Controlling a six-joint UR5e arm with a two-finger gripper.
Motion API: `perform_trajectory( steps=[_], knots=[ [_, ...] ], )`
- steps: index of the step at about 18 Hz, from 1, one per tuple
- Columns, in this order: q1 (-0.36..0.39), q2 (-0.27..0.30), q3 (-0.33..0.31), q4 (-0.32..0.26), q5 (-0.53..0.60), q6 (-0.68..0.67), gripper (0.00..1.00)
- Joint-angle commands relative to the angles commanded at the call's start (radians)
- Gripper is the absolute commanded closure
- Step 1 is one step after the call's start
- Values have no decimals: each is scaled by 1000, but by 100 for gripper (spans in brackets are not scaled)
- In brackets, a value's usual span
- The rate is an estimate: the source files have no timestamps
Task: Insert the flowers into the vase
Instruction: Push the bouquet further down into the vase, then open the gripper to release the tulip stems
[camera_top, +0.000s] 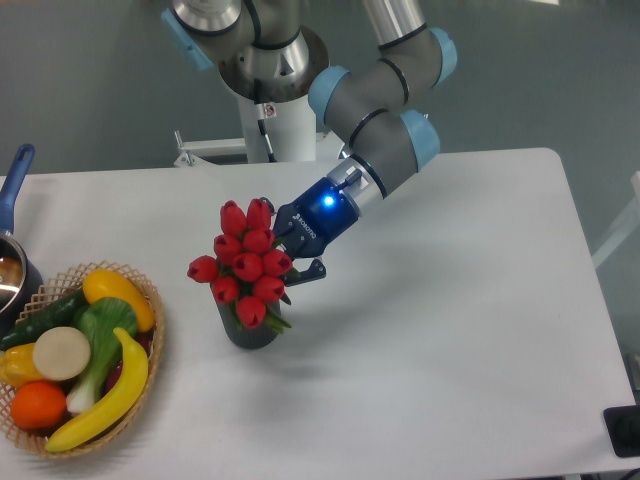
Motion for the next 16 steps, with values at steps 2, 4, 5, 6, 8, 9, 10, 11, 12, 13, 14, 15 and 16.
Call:
perform_trajectory(
  steps=[2,4,5,6,8,9,10,11,12,13,14,15,16],
  knots=[
    [0,2,-5,0,0,0,60],
    [2,3,-9,0,0,0,60],
    [2,3,-11,0,0,2,60],
    [3,3,-14,0,0,2,60],
    [5,5,-18,0,2,2,57],
    [3,5,-18,2,0,2,50],
    [5,6,-17,2,0,2,49],
    [5,6,-17,2,0,2,45],
    [6,6,-18,2,0,2,38],
    [5,6,-17,2,0,2,36],
    [6,6,-17,2,0,2,33],
    [6,8,-17,2,0,3,25],
    [6,9,-15,2,0,2,24]
  ],
)
